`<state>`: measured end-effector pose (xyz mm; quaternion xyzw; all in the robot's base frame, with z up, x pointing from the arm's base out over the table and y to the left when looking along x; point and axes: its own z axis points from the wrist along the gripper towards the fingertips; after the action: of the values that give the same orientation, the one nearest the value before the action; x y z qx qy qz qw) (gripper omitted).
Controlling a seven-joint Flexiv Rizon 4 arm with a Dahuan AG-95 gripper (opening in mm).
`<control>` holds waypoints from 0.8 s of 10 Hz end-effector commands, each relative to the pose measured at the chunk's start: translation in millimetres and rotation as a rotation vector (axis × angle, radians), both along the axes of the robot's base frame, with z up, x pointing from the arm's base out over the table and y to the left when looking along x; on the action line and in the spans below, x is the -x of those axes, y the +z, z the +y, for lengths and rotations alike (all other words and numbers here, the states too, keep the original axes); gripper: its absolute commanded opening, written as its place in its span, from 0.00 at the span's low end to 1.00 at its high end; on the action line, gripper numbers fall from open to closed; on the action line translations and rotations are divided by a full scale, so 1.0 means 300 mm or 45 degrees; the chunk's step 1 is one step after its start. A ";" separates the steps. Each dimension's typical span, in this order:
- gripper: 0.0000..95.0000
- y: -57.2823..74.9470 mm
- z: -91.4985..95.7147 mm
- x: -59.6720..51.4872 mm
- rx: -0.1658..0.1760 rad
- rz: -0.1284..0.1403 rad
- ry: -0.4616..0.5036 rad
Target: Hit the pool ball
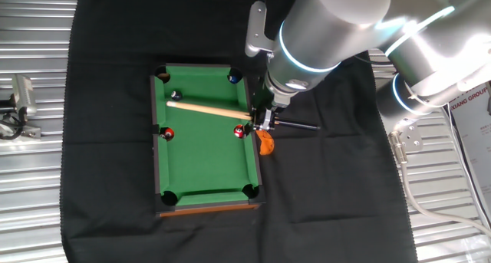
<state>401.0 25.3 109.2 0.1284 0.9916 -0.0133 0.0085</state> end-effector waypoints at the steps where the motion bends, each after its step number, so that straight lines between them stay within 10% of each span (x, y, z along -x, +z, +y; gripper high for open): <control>1: 0.00 0.006 -0.012 0.007 -0.003 0.002 0.001; 8: 0.00 0.016 -0.041 0.024 -0.004 0.002 0.001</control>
<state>393.7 11.6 113.2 0.1288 0.9916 -0.0118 0.0076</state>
